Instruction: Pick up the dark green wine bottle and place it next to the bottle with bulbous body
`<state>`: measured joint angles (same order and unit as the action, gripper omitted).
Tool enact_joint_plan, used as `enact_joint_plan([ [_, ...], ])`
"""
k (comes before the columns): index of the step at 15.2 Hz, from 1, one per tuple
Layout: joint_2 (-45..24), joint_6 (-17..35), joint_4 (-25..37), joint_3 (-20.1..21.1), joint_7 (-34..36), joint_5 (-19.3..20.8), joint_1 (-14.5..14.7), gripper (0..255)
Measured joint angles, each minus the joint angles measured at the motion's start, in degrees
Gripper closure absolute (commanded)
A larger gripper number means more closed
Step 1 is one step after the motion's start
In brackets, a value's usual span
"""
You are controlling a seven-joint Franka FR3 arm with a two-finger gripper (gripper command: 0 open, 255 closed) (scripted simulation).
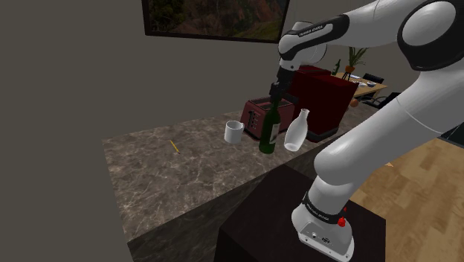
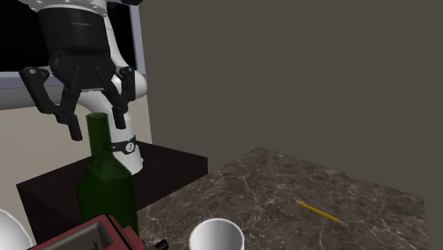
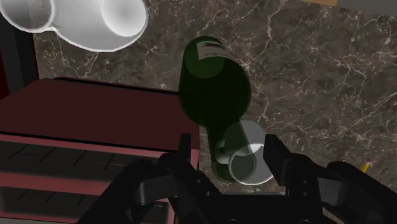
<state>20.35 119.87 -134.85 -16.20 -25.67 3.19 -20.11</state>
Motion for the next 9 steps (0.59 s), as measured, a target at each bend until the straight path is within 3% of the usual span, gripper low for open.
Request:
enact_joint_plan([
  [5,0.0,0.0,0.0,0.0,0.0,0.0,0.0,0],
  [9,2.1,-5.7,3.7,0.6,0.4,0.3,-0.1,0],
])
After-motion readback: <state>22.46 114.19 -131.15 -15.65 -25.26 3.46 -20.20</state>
